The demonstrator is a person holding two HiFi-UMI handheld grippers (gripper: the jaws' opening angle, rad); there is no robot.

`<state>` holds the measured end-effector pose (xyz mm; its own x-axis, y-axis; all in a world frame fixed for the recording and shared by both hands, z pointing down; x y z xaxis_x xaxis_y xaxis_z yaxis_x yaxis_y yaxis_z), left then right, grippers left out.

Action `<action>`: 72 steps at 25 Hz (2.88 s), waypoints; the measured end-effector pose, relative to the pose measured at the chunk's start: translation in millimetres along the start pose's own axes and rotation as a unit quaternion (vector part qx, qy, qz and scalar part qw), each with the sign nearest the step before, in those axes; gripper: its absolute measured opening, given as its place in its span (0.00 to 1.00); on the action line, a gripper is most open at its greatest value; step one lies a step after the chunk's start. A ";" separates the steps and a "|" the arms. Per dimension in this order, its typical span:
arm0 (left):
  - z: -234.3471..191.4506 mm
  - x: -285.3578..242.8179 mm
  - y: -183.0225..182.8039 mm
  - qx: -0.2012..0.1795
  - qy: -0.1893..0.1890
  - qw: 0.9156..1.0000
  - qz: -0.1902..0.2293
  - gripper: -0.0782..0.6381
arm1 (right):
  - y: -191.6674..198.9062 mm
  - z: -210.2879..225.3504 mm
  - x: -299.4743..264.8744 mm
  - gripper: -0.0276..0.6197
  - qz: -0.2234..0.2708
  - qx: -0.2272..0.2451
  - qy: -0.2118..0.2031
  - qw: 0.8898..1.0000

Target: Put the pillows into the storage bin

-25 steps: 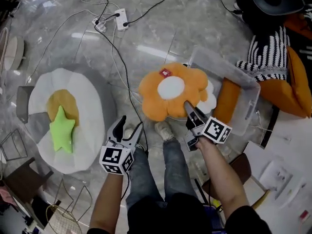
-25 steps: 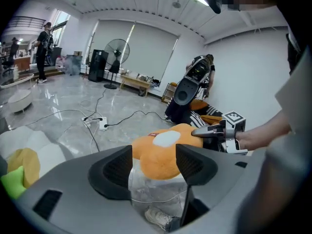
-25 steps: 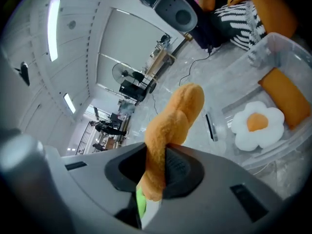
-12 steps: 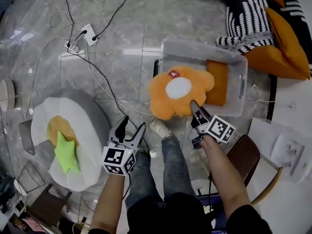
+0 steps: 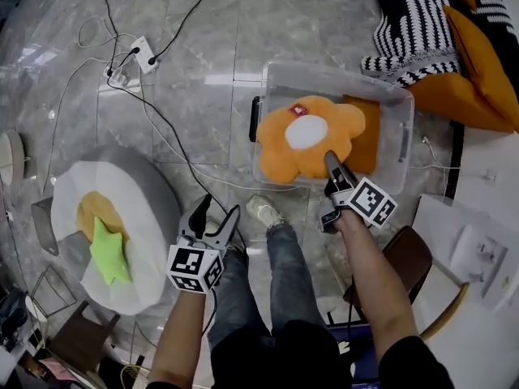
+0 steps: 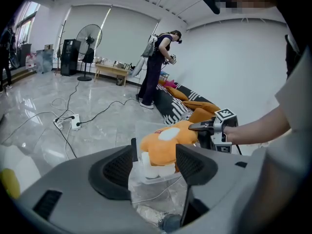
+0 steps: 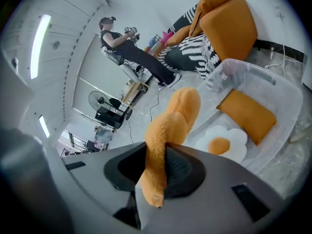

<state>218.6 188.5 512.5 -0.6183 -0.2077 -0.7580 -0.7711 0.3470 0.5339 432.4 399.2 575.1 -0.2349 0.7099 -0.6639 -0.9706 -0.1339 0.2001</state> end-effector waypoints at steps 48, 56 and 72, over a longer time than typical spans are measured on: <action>-149.6 235.6 198.5 0.267 -0.246 0.919 0.154 0.52 | 273.2 -236.5 -145.7 0.43 -0.270 0.388 -0.089 0.877; -166.5 297.6 281.4 0.361 -0.308 0.859 0.195 0.52 | 405.5 -300.0 -169.9 0.43 -0.357 0.469 -0.139 0.796; -222.7 362.5 438.9 0.454 -0.340 0.806 0.171 0.52 | 596.6 -319.3 -169.4 0.41 -0.431 0.577 -0.165 0.674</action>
<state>-377.9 61.7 555.4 -0.3057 0.4837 -0.8201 0.0461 0.8679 0.4947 -123.8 -21.8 577.0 0.5994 0.3201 -0.7337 -0.0068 0.9186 0.3952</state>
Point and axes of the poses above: the fingertips, and each gripper's own axes: x backward along the fingers, z to its right, y out of its underside, the point moved 3 cm from there along x, backward along the fingers, and after that the axes turned 10 degrees about -z, right-handed, at the moved point
